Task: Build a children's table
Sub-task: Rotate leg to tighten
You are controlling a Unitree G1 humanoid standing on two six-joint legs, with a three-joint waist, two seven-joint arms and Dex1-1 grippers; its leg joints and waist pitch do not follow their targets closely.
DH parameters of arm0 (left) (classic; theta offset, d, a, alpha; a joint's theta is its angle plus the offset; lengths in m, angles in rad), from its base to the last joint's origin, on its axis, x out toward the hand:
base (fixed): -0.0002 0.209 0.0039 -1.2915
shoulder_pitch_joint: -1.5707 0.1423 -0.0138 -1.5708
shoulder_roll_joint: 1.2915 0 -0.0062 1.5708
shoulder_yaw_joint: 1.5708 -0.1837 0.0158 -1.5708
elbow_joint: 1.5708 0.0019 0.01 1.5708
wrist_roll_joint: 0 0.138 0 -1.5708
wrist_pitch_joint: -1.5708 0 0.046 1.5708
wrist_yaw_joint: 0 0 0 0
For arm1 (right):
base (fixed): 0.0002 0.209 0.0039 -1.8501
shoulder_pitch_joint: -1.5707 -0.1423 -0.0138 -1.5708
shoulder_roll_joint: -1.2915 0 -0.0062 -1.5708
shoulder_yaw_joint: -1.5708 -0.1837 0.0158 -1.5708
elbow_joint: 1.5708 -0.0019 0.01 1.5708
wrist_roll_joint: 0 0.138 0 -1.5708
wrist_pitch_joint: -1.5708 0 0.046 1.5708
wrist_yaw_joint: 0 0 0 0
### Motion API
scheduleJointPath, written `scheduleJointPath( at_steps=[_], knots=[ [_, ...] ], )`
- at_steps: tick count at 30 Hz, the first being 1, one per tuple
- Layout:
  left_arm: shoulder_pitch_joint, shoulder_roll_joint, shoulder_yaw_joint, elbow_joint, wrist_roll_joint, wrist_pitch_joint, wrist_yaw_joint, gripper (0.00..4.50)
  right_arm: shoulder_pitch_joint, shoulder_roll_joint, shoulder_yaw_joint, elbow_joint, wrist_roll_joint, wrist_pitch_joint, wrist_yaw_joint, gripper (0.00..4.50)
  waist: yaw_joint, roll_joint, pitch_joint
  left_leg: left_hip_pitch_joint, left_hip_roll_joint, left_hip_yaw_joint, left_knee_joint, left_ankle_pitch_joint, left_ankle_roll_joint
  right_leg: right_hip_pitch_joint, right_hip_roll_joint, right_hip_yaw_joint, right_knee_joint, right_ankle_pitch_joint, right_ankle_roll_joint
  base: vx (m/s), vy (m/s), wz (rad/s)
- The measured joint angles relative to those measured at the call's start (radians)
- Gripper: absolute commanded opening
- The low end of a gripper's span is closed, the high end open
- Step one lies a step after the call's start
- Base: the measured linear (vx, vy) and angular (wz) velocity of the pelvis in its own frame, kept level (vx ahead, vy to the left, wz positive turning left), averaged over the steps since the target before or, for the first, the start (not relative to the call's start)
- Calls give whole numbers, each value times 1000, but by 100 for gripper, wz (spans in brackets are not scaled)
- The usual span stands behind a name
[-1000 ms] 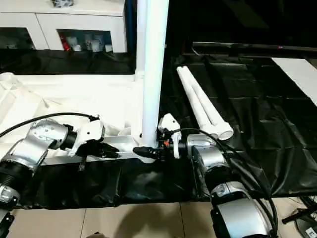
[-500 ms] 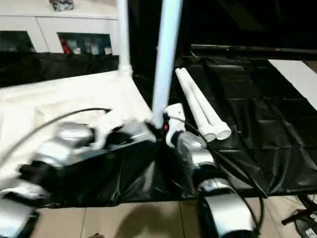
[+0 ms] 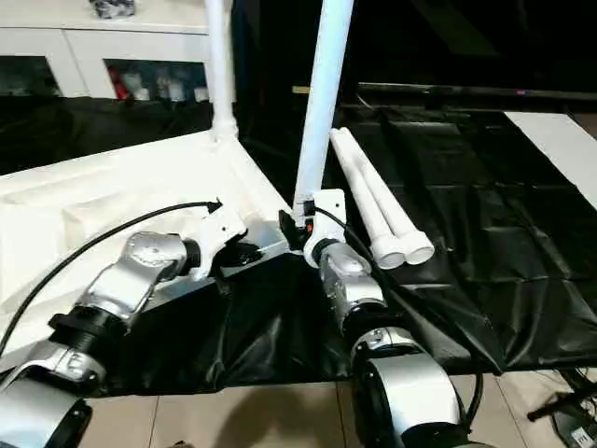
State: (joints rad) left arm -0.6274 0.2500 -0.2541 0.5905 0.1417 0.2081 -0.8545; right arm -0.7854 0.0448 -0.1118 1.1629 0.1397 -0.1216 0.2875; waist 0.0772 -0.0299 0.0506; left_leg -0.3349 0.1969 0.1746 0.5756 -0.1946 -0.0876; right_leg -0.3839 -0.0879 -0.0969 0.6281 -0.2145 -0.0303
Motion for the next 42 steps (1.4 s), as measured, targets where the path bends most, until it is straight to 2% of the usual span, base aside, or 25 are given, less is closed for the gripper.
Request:
scheduleJointPath(
  at_steps=[4, 6, 9, 13, 16, 20, 24, 28, 30, 33, 34, 37, 42],
  knots=[
    [13, 30, 1, -9, -11, -39, -34, 0, 1, -5, 5, 1, -3, -21, 76, 386, -12, 1, 1, -5, 1, 0, -1, 0, 0, -2, 1, 0, -1, 0, 0, 0, 0, 0],
    [21, 46, 1, -19, -21, -67, -62, 0, 1, -20, 35, 1, -29, -39, 113, 402, -14, 1, 1, -11, 1, 0, -2, 0, 0, -7, 1, 0, -2, 0, 0, 0, 0, 0],
    [32, 74, 1, -35, -42, -107, -117, 0, 16, -58, 70, -8, -48, -61, 207, 402, -13, 2, 1, -19, 1, 0, -1, 3, 6, -18, 2, -1, -1, 0, 0, 0, 0, 0],
    [41, 107, 1, -44, -53, -131, -179, 0, 41, -104, 100, -25, -60, -77, 338, 402, -12, 3, 2, -21, 1, 0, 1, 2, 9, -20, 2, -1, 0, 0, 0, 0, 0, 0],
    [50, 142, -5, -45, -78, -159, -259, 0, 80, -181, 145, -96, -69, -80, 550, 402, -3, 5, 3, -23, 2, 0, 6, 0, 11, -19, 2, -1, 0, 0, -1, 0, 0, 0],
    [59, 176, -18, -46, -95, -195, -337, 0, 109, -238, 183, -157, -67, -77, 738, 402, 9, 6, 4, -22, 4, 2, 10, -2, 8, -18, 2, -1, 3, 1, -2, 0, 0, 0],
    [66, 199, -28, -46, -110, -217, -402, 0, 122, -271, 228, -202, -66, -76, 879, 402, 12, 7, 4, -20, 6, 3, 11, -2, 7, -17, 2, -1, 3, 1, -2, 0, 0, 0],
    [66, 210, -33, -46, -110, -232, -427, 0, 121, -286, 255, -216, -74, -77, 927, 402, 13, 7, 4, -19, 6, 4, 11, -2, 7, -16, 2, -1, 3, 1, -2, 0, 0, 0],
    [66, 212, -35, -46, -110, -238, -431, 0, 120, -294, 269, -219, -87, -81, 944, 376, 13, 7, 4, -19, 6, 4, 11, -2, 7, -16, 2, -1, 3, 1, -2, 0, 0, 0],
    [66, 215, -36, -44, -109, -245, -437, 0, 117, -296, 273, -219, -101, -86, 945, 366, 12, 7, 4, -19, 7, 4, 11, -2, 7, -16, 3, -1, 3, 1, -2, 0, 0, 0],
    [66, 215, -36, -42, -109, -249, -439, 0, 117, -296, 273, -220, -101, -83, 947, 343, 12, 7, 4, -19, 7, 4, 11, -2, 7, -16, 3, -1, 3, 1, -2, 0, 0, 0],
    [65, 216, -36, -35, -109, -257, -447, 0, 117, -296, 273, -224, -101, -72, 957, 332, 13, 7, 3, -18, 7, 4, 11, -2, 7, -15, 3, -1, 3, 1, -2, 0, 0, 0],
    [65, 216, -36, -31, -112, -259, -451, 0, 128, -292, 275, -251, -90, -38, 964, 289, 13, 7, 3, -17, 7, 4, 11, -2, 7, -14, 3, -1, 4, 1, -2, 0, 0, 0]
  ],
)
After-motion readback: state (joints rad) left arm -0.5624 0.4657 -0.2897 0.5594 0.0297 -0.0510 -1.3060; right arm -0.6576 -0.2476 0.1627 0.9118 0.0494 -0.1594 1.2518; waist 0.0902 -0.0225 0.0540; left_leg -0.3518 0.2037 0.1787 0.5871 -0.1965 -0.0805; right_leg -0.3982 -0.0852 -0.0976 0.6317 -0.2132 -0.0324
